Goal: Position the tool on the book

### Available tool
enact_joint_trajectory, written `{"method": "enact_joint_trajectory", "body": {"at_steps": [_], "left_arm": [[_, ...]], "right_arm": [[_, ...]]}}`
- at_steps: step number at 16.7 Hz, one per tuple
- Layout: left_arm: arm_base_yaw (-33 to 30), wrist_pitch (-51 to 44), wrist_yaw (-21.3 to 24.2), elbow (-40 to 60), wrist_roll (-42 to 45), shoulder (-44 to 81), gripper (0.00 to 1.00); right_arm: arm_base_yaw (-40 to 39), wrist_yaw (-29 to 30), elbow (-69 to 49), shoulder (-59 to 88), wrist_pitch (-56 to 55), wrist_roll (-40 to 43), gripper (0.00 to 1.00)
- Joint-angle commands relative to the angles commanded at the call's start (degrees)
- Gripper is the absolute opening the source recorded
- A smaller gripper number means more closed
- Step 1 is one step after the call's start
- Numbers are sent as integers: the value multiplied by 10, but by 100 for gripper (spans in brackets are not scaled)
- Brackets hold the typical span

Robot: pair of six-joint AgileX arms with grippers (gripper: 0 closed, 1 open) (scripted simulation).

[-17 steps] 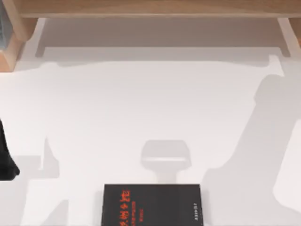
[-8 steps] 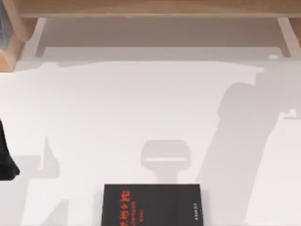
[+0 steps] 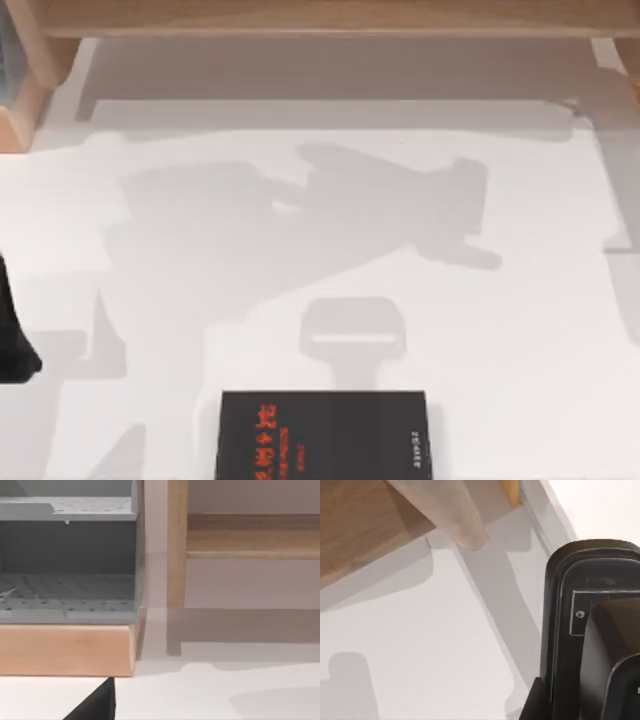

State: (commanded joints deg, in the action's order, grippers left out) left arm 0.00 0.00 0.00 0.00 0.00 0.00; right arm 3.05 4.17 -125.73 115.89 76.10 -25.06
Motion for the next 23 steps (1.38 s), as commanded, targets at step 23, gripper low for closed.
{"method": "enact_joint_trajectory", "body": {"at_steps": [23], "left_arm": [[0,0,0,0,0,0,100]], "right_arm": [[-654,10,411,-38,-161,-375,0]]}}
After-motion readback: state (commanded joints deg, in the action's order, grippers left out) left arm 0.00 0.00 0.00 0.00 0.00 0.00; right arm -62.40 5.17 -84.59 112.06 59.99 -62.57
